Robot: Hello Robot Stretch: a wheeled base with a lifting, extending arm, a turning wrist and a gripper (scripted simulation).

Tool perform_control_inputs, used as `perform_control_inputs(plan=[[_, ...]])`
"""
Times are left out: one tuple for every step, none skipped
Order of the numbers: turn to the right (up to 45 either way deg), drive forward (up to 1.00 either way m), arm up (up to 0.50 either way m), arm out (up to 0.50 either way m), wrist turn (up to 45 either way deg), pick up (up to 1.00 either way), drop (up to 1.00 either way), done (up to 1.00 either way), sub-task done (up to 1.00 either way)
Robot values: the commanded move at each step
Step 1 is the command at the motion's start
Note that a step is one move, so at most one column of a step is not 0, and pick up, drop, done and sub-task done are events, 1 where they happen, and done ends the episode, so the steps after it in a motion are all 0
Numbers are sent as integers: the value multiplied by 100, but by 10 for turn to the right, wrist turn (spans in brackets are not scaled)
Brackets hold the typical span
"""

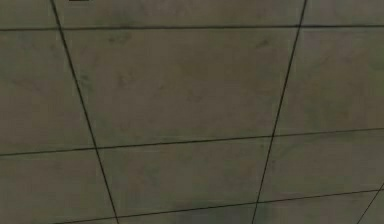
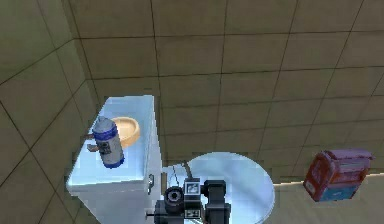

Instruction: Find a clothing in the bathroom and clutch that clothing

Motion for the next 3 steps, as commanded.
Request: perform_control_inputs(plan=[[0,0,0,0,450,0,0,0,0],[0,0,0,0,450,0,0,0,0],[0,0,0,0,450,0,0,0,0]])
